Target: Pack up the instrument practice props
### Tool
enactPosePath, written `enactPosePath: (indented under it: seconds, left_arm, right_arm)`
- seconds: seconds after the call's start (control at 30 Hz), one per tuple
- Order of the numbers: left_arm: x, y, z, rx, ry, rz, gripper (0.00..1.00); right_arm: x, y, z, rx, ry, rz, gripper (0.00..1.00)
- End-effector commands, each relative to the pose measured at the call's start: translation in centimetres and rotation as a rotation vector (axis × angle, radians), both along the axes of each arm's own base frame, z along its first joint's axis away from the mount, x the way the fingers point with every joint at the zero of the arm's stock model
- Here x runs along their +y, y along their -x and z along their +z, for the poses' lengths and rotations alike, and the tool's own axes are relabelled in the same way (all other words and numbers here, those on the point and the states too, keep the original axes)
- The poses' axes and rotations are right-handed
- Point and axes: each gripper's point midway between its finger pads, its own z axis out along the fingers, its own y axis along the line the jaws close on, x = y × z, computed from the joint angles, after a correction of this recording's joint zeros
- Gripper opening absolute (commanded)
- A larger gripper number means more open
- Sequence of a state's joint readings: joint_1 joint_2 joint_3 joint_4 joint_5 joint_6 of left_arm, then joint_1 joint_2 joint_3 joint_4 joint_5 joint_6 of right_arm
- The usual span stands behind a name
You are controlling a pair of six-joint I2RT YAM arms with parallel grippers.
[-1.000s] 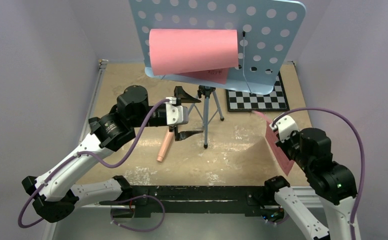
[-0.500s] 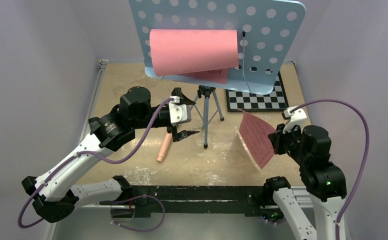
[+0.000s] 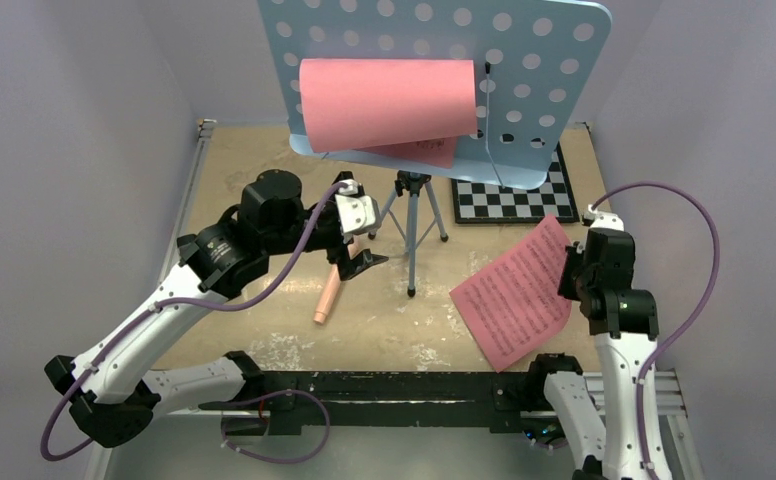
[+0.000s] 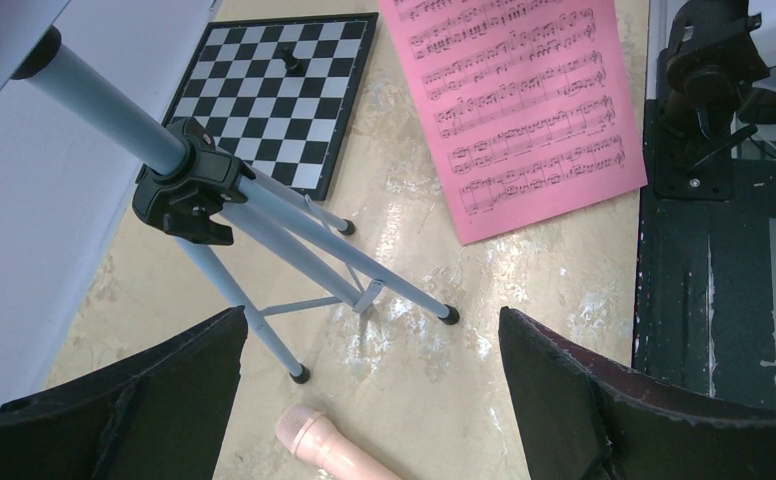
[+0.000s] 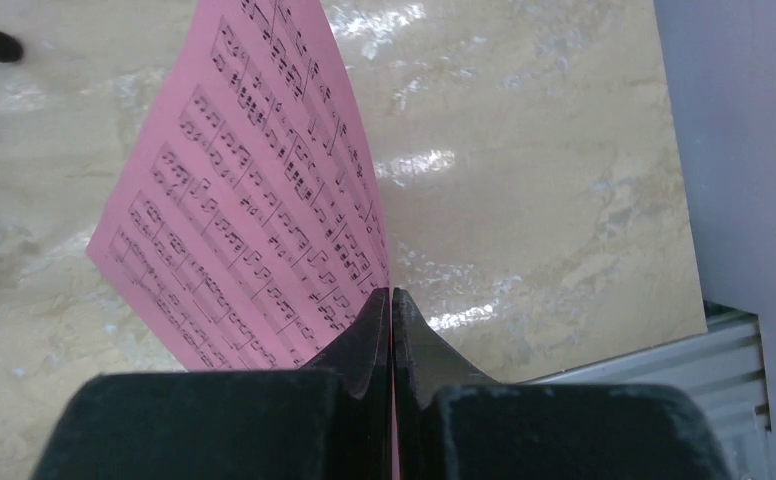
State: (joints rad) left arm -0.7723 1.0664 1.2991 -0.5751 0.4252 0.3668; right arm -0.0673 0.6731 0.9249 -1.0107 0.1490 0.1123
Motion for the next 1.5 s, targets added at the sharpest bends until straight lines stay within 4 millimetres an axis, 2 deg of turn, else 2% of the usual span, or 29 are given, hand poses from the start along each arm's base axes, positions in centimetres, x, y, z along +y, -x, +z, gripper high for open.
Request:
enactPosePath:
  seconds: [0.0,0.13,0.3,0.4,0.47,0.6,0.67,0.73,0.83,0.9,1.0,1.13,1.2,1.27,1.3,1.37,1.47]
  left_arm:
    - [0.6,-0.3,1.8,-0.011,0.054,0.049,0.99]
    - [0.7,-0.7,2.0,-0.019,0.065,0.060,0.99]
    - [0.4,-1.1,1.9,-0.017,0.064,0.058,0.99]
    - [0.5,-1.2,1.9,-0.010,0.069,0.064,0.99]
    - [0.6,-1.4,1.8,-0.002,0.072,0.076,0.99]
    - [0.9,-1.6,1.7,-0.006,0.074,0.094,0.99]
    - [0.9,-1.6,1.5,-0.008,0.070,0.089,0.99]
    - [1.0,-1.5,1.4,-0.013,0.068,0.085,0.99]
    - [1.2,-1.3,1.1,-0.016,0.062,0.080,0.99]
    - [1.4,-1.2,0.9,-0.013,0.062,0.084,0.99]
    - [1.5,-1.0,0.6,-0.010,0.061,0.083,0.99]
    - [1.7,-0.7,0.4,-0.016,0.060,0.078,0.99]
    - [1.8,-0.7,0.3,-0.016,0.059,0.081,0.99]
    - [2.1,-0.5,0.1,-0.023,0.050,0.084,0.99]
    - [2.3,-0.5,0.1,-0.029,0.044,0.090,0.99]
    - [3.0,-0.5,-0.3,-0.034,0.029,0.111,0.99]
    - [3.6,-0.3,-0.9,-0.026,0.007,0.127,0.99]
  right_arm:
    - [-3.3,-1.4,0.1,-0.028,0.054,-0.199,0.00]
    - [-5.7,-1.9,-1.7,0.053,0.000,-0.362,0.00]
    - [-6.3,-2.6,-3.9,0.110,-0.079,-0.426,0.00]
    - [-6.5,-2.9,-4.9,0.113,-0.073,-0.422,0.00]
    - [-7.4,-2.7,-5.4,0.127,-0.034,-0.455,0.00]
    - [-8.8,-3.3,-5.9,0.114,0.037,-0.446,0.01]
    - [-8.8,-3.6,-6.3,0.125,0.041,-0.425,0.05]
    - [-8.8,-4.1,-6.4,0.123,0.044,-0.387,0.00]
    - [-8.0,-5.7,-6.0,0.065,0.042,-0.264,0.00]
    - [-8.5,-6.4,-5.8,0.049,0.083,-0.231,0.00]
    - [-9.3,-6.6,-6.1,0.080,0.106,-0.255,0.00]
    - [-9.4,-6.9,-6.5,0.101,0.094,-0.252,0.01]
    - [-10.0,-6.4,-6.4,0.121,0.116,-0.292,0.15]
    - [-10.6,-5.3,-6.1,0.156,0.128,-0.342,0.39]
    - [-10.7,-4.9,-5.8,0.168,0.124,-0.360,0.46]
    - [-10.7,-4.4,-4.8,0.174,0.121,-0.382,0.52]
    - [-11.0,-4.0,-3.5,0.150,0.131,-0.410,0.55]
